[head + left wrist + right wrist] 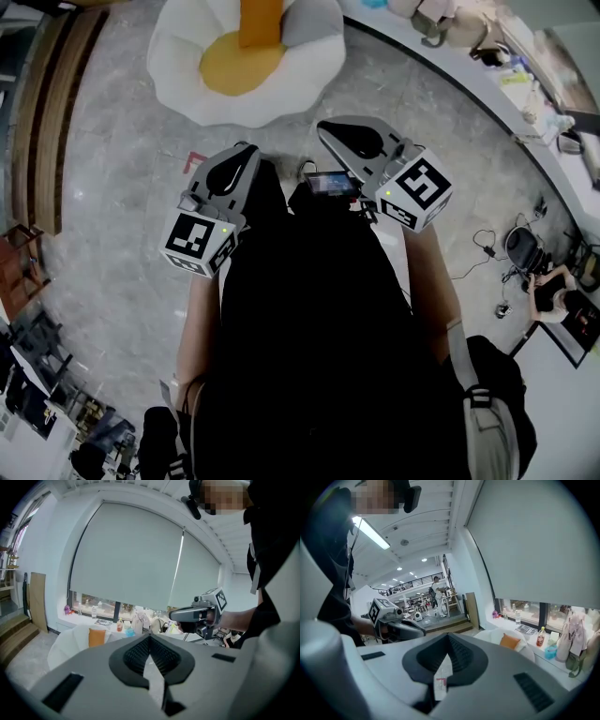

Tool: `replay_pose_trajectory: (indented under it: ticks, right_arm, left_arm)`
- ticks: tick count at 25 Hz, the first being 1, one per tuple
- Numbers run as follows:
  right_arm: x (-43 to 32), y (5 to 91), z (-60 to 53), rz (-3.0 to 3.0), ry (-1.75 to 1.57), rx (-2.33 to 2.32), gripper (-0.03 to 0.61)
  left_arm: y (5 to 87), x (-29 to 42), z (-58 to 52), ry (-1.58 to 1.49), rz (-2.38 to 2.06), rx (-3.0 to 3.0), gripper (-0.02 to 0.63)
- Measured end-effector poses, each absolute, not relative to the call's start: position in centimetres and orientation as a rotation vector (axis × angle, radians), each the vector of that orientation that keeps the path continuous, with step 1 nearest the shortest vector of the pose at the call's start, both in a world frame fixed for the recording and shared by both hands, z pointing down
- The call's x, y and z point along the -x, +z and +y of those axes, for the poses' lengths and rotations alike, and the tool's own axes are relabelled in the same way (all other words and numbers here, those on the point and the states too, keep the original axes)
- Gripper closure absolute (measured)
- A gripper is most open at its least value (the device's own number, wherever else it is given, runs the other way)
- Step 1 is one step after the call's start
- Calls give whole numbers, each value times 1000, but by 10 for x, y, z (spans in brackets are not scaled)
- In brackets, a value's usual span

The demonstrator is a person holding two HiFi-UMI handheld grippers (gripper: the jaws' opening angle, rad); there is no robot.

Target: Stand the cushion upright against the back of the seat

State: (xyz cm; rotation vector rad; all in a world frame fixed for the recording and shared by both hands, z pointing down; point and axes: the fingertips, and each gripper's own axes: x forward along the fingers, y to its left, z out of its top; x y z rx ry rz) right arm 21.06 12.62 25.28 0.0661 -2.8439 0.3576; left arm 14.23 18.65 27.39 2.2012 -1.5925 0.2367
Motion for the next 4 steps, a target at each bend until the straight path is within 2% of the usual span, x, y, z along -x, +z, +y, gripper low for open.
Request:
replay_pose_trajectory:
  ticks: [4]
  right_arm:
    - [-215,255,131,-2840,368,-73,563]
  left_arm:
    - [280,-143,195,242,-1589,-2184,600]
